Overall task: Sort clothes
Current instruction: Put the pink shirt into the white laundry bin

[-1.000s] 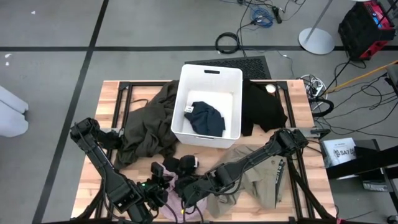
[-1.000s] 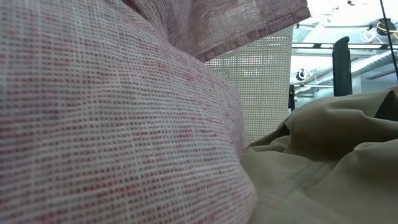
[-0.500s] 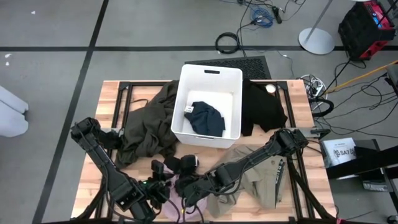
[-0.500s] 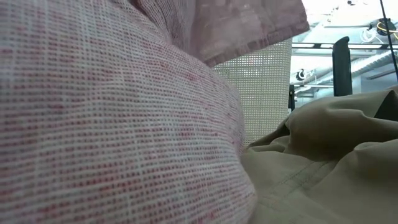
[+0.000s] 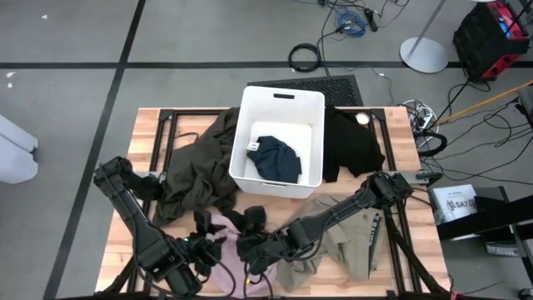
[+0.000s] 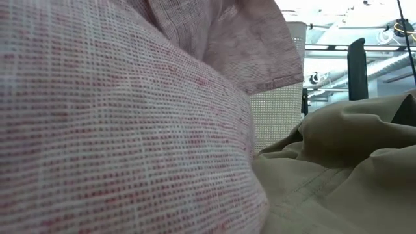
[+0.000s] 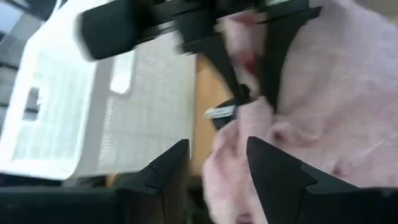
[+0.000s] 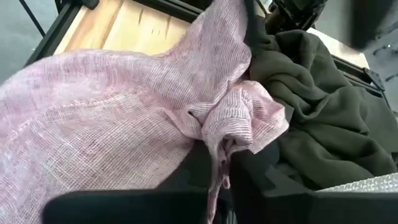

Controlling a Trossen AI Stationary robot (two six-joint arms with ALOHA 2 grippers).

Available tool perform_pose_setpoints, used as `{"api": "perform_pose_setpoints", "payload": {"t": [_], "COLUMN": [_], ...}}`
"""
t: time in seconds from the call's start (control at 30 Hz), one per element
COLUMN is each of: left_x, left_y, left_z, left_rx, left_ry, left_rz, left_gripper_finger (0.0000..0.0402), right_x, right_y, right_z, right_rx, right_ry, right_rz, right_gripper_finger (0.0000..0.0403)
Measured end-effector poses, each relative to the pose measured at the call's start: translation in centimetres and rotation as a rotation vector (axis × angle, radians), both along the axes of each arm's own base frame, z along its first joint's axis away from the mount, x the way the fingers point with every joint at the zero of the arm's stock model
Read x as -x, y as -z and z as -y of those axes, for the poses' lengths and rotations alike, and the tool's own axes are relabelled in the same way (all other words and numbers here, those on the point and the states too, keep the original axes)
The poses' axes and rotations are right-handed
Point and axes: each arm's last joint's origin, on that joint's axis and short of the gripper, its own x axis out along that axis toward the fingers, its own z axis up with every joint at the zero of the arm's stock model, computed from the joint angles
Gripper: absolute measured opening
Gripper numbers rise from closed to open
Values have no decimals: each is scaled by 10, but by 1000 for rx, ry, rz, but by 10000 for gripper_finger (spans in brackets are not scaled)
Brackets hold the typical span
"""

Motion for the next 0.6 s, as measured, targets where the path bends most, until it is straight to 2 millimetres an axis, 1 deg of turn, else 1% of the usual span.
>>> {"api": "perform_pose_setpoints", "payload": {"t": [0.03, 0.17, 0.3, 0.37, 0.47, 0.53, 0.6], "left_x": [3, 16, 21, 22, 23, 23, 21], "left_y": [-3, -8, -10, -10, -10, -10, -10], "left_z": [-2, -12, -11, -12, -11, -10, -9], "left_rx": [-7, -34, 3, 19, 67, 109, 153], "left_ry": [-26, -137, -141, -150, -172, -195, -213], "left_rz": [1, 17, 31, 21, 12, 11, 25], "left_gripper_finger": [171, 171, 171, 171, 171, 171, 171], "right_x": [0, 4, 18, 32, 60, 79, 97], "right_y": [0, 0, -4, -10, -16, -12, -4], "right_z": [-1, -7, -22, -32, -49, -57, -61], "right_rx": [5, 36, 71, 83, 67, 17, -45], "right_ry": [-4, -4, -60, -83, -100, -81, -24], "right_rz": [0, 1, -24, -45, -125, -234, -381], "right_gripper_finger": [16, 19, 7, 7, 7, 7, 7]}}
